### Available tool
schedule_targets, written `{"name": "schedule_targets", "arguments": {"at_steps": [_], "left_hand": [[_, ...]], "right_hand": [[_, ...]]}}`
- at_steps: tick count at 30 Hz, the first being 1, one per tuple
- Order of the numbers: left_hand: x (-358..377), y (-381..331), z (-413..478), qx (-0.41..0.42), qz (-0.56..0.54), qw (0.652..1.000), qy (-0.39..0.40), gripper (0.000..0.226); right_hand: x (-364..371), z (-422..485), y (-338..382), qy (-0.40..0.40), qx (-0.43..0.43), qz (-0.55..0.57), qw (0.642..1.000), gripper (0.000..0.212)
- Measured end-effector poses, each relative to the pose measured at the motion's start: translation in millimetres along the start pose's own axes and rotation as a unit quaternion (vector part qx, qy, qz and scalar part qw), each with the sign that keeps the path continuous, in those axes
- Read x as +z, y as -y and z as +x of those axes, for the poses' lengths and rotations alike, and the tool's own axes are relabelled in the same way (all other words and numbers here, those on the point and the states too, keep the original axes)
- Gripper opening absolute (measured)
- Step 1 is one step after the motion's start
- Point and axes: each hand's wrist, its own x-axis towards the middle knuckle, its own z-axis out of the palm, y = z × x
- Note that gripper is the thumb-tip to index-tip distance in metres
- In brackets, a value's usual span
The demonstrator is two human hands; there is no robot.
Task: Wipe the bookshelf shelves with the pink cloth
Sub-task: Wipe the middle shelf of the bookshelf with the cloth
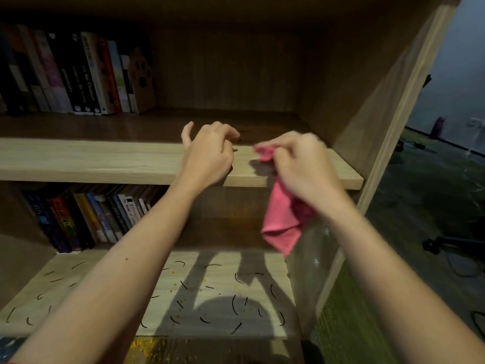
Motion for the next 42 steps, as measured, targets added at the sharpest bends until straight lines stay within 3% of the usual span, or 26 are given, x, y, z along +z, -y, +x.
{"name": "schedule_targets", "arguments": {"at_steps": [3, 5, 7, 10, 15, 18, 21, 27, 34, 38, 42], "left_hand": [[1.0, -0.1, 0.4, 0.001, -0.001, 1.0, 0.011, 0.033], [2.0, -1.5, 0.9, -0.002, 0.008, 1.0, 0.015, 0.033], [2.7, -1.5, 2.9, -0.011, 0.011, 0.999, 0.028, 0.033], [1.3, -1.1, 6.6, -0.031, 0.003, 0.997, 0.073, 0.03], [-3.6, 4.4, 20.5, -0.035, -0.006, 0.984, 0.177, 0.025], [-2.6, 13.5, 40.9, -0.015, 0.023, 0.974, 0.224, 0.026], [5.8, 23.7, 53.5, -0.012, 0.029, 0.974, 0.226, 0.028], [13.4, 39.6, 61.1, 0.042, -0.015, 0.974, 0.221, 0.021], [15.7, 39.1, 62.8, 0.036, 0.039, 0.968, 0.243, 0.03], [16.2, 38.7, 63.2, 0.036, 0.052, 0.968, 0.244, 0.03], [17.0, 38.0, 64.5, 0.032, 0.055, 0.967, 0.247, 0.03]], "right_hand": [[-27.0, 20.1, -31.2, -0.04, 0.06, -0.095, 0.993, 0.032], [-21.8, 21.3, -39.7, -0.008, 0.096, -0.182, 0.979, 0.03], [-2.8, 15.7, -33.6, 0.012, 0.071, -0.228, 0.971, 0.03], [9.5, 8.4, -17.8, 0.054, 0.006, -0.17, 0.984, 0.033], [-16.4, 41.3, -47.6, 0.078, 0.079, -0.211, 0.971, 0.036], [-14.4, 46.1, -54.7, 0.085, 0.07, -0.222, 0.969, 0.036], [-18.0, 50.1, -55.9, 0.094, 0.051, -0.242, 0.964, 0.038], [-13.2, 85.1, -76.4, 0.083, 0.135, -0.267, 0.951, 0.034], [-0.7, 93.9, -60.5, 0.138, 0.091, -0.228, 0.96, 0.031], [-9.5, 102.8, -66.5, 0.127, 0.106, -0.288, 0.943, 0.034], [-4.2, 85.1, -58.4, 0.137, 0.04, -0.259, 0.955, 0.032]]}}
